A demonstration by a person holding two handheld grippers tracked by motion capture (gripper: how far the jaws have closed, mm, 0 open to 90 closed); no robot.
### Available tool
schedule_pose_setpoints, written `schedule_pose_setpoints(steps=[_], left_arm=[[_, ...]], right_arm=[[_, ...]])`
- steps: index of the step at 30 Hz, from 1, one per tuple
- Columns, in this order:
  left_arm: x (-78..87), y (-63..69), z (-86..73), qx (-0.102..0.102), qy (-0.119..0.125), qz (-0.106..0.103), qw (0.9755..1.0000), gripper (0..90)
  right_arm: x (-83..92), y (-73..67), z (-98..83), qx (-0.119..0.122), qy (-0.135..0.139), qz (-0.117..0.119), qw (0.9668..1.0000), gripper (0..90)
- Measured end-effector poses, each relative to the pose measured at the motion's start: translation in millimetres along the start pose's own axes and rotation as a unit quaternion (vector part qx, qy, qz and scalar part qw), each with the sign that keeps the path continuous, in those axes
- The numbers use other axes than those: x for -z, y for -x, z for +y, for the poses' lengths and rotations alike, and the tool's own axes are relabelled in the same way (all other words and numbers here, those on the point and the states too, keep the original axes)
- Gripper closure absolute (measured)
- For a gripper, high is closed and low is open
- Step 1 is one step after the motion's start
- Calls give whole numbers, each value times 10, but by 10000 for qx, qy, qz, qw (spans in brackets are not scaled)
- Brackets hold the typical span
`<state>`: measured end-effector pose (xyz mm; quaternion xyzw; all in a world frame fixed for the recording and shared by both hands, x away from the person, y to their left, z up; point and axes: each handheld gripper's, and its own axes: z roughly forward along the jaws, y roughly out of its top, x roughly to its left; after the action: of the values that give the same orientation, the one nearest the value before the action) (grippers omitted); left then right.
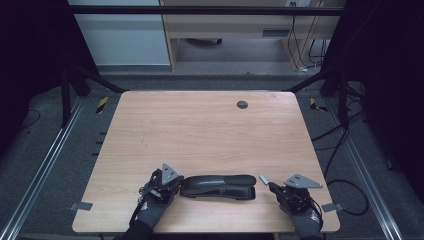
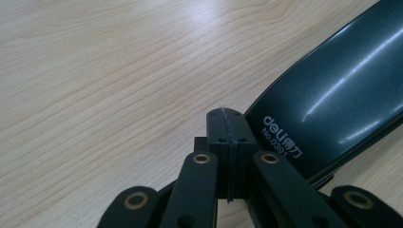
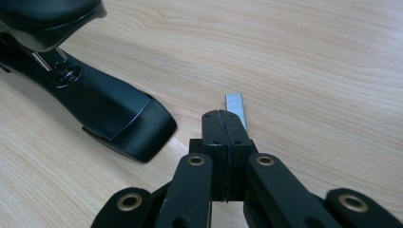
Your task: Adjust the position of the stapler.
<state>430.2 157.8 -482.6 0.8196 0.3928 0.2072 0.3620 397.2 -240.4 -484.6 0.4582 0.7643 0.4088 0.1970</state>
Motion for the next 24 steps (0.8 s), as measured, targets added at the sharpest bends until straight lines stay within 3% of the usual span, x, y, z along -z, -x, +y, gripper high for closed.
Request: schedule_pose_setpoints(steps=[3, 6, 9, 21, 24], left_arm=[[1, -11, 15, -73, -2, -46, 10000, 898], [-8, -33, 95, -103, 209, -124, 9997, 898], [-58, -30, 168, -138, 259, -154, 9995, 898], [-49, 4, 149, -178, 130, -190, 9996, 899], [-36, 25, 138, -248, 86, -117, 9996, 898]], right_arm=[[-12, -11, -3, 51, -31, 23, 10000, 900], [-5, -15, 0, 14, -18, 19, 10000, 900], [-7, -5, -3, 29, -10, 18, 10000, 900], [-2, -16, -1, -18, -23, 50, 10000, 900], [-5, -6, -5, 14, -8, 45, 10000, 900]])
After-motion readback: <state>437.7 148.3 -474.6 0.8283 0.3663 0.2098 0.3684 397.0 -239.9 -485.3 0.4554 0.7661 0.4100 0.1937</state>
